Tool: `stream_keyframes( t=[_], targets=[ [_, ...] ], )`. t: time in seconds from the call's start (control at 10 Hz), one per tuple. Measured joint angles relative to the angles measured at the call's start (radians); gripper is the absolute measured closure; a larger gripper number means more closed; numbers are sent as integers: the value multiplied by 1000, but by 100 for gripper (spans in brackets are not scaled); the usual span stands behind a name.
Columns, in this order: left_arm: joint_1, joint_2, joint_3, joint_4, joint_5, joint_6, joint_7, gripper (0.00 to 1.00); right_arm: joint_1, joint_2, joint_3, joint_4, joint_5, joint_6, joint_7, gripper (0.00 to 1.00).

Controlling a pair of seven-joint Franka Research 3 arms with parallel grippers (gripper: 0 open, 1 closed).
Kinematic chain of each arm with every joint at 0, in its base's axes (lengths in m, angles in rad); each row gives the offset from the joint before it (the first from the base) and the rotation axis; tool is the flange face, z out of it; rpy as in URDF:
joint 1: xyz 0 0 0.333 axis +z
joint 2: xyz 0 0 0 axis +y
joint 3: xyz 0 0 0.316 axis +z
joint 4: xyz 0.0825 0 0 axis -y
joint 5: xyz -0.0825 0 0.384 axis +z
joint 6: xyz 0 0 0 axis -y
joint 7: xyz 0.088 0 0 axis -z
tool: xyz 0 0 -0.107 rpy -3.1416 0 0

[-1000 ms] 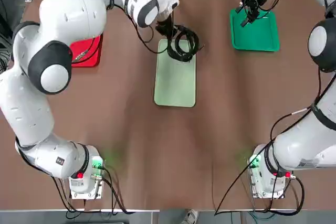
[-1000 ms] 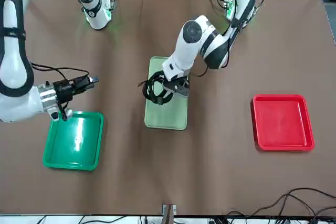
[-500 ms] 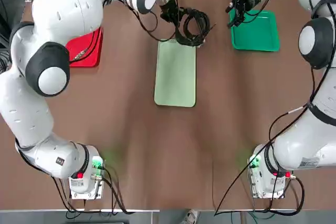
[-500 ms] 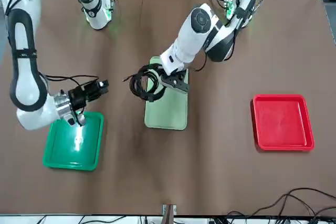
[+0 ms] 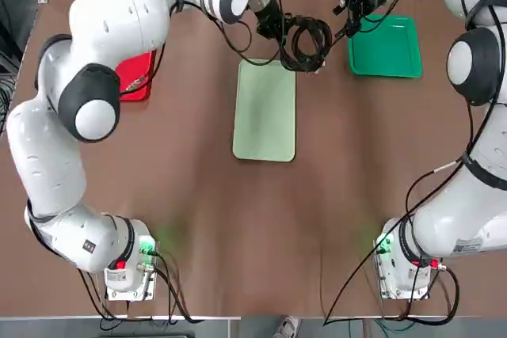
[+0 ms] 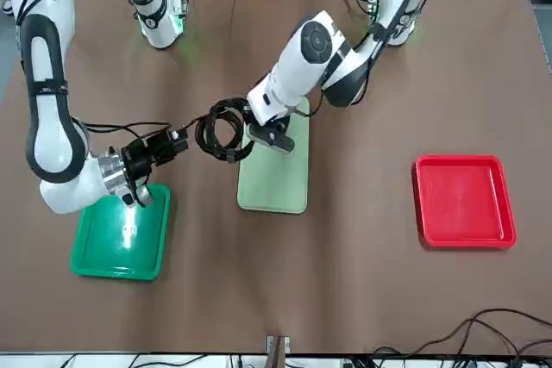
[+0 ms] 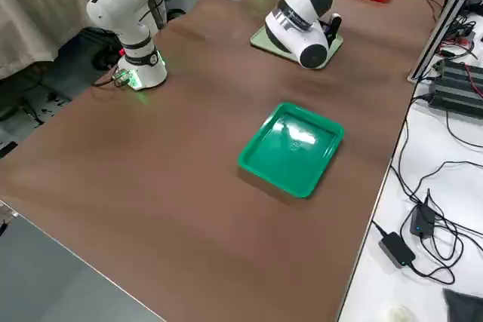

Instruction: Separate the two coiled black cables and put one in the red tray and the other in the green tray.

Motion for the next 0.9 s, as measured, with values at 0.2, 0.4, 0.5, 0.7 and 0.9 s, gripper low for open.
stream_keyframes(
  t=[0.2,0.4,0.5,0.7,0.9],
  targets=[
    [-3,5,1,20,0,0,-11,89,10,1,0,-1,1,1,0,5],
    [-3,5,2,23,0,0,-17,89,11,1,0,-3,1,2,0,7],
    [-3,5,2,23,0,0,-19,89,11,1,0,-7,2,2,0,18],
    [-7,5,1,23,0,0,-20,89,11,1,0,-18,2,2,0,40],
    [-10,5,1,27,0,0,-23,89,14,1,0,-32,2,5,4,42]
  ],
)
